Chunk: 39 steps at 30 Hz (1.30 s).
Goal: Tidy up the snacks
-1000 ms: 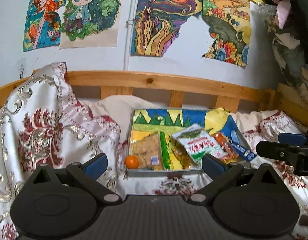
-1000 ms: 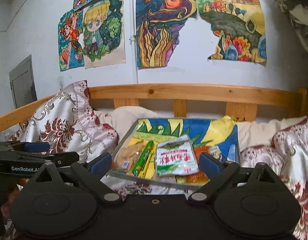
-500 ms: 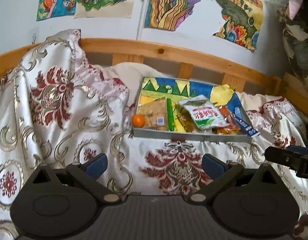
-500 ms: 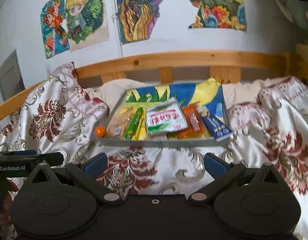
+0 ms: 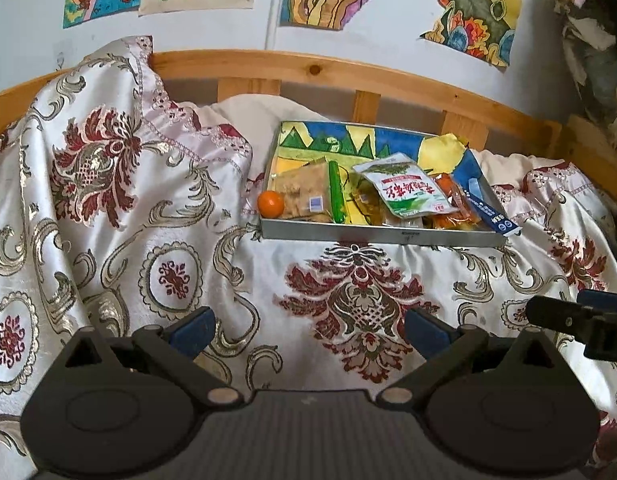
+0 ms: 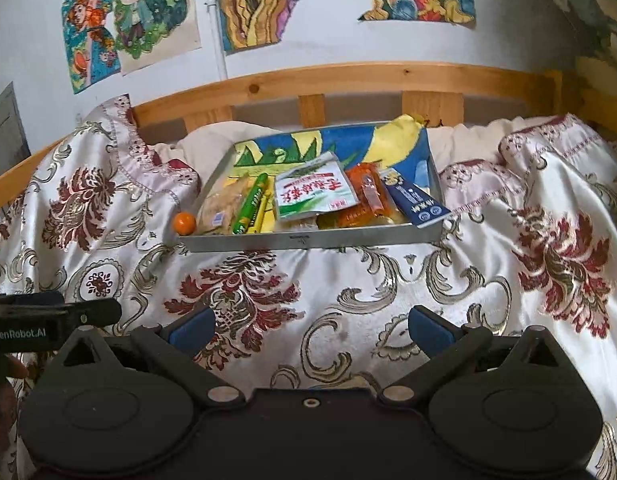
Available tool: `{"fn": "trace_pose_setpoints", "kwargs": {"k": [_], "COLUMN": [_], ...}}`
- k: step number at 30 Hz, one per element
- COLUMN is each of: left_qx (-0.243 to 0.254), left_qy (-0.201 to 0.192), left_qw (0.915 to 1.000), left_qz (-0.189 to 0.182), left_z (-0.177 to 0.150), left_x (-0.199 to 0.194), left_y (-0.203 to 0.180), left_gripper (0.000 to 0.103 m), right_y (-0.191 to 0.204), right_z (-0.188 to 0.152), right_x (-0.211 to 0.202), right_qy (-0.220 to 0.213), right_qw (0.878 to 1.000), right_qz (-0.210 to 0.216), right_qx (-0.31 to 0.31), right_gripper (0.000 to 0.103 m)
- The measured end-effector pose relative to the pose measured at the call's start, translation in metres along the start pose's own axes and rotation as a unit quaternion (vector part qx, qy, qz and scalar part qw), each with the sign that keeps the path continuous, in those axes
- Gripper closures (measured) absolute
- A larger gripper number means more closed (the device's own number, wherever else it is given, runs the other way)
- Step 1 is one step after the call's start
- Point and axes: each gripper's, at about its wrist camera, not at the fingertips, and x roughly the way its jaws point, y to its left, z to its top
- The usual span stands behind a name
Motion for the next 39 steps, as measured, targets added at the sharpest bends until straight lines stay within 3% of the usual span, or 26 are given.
{"fn": "trace_pose_setpoints", "kwargs": {"k": [39], "left_qx": [-0.003], "left_qy": [0.009], "left_qw": [0.9999], "left_qz": [0.004], "left_z": [-0.001], "left_x": [0.004], "left_y": [0.003], "left_gripper": [0.001], "right_y": [0.003], "right_z": [-0.005], "right_x": [0.011], "right_qy": [0.012], "right_qw": [1.000], "right_qz": [-0.001], "right_qx": [0.000], "right_gripper": [0.001]}}
